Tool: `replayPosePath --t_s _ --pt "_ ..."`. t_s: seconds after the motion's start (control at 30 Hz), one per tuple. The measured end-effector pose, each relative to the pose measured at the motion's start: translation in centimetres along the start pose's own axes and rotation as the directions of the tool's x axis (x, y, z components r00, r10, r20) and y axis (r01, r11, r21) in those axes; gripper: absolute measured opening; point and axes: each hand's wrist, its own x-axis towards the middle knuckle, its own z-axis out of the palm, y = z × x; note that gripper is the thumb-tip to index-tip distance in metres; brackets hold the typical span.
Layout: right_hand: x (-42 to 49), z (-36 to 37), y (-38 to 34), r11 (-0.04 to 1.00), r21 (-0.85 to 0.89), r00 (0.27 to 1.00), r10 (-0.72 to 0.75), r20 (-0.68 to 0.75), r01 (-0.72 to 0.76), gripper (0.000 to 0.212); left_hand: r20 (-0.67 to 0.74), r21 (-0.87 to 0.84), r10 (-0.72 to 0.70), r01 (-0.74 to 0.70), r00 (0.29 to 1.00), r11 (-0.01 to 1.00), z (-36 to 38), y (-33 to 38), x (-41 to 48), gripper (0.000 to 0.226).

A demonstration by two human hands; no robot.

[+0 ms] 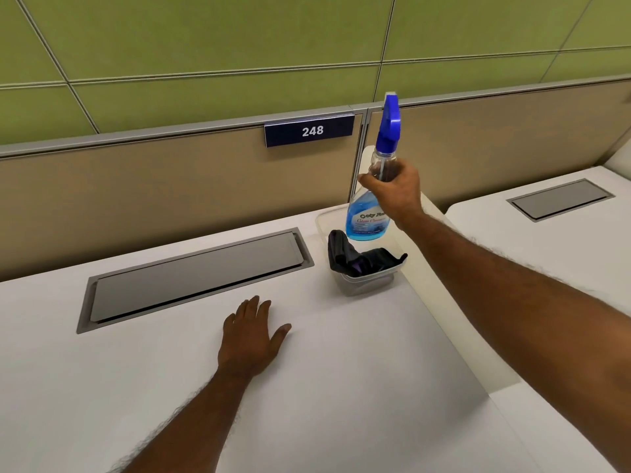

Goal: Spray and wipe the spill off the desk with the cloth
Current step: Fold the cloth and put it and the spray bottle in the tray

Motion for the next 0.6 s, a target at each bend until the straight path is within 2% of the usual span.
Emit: replayPosePath --t_s 0.07,0.13,0.23,0.3,0.37,0.43,0.6 --pt "0.6 1.1 1.7 0.999 -0.018 0.999 0.036 0.007 -0.036 0.025 -0.006 -0.110 0.004 -0.004 1.000 0.994 0.3 0.7 0.5 0.074" --pt "1.1 2.0 3.4 0.998 -0.041 0.998 0.057 0.014 -0.056 0.025 -0.029 -0.308 0.006 -0.015 1.000 0.951 0.4 2.3 1.4 0.072" --pt "1.6 2.9 5.1 0.996 -0.049 0.997 0.075 0.012 -0.074 0.027 -0.021 -0.623 -0.045 0.022 0.999 0.782 0.4 6.1 3.2 0.069" --pt "2.0 3.5 6.0 0.995 -0.046 0.996 0.091 0.006 -0.091 0.028 0.055 -0.766 -0.078 0.092 0.995 0.636 0.4 8.9 4.3 0.071" --pt "2.1 3.8 6.6 0.994 -0.051 0.995 0.097 0.006 -0.097 0.029 0.137 -0.821 -0.057 0.146 0.989 0.552 0.6 11.1 5.3 0.076" --pt "2.3 4.1 7.2 0.995 -0.055 0.996 0.089 0.015 -0.088 0.030 0.162 -0.828 -0.014 0.144 0.987 0.543 1.0 12.8 6.0 0.078" --pt "2.3 4.5 8.6 0.994 -0.063 0.995 0.093 0.030 -0.091 0.031 0.072 -0.889 -0.011 0.069 0.997 0.454 1.4 15.0 6.7 0.062"
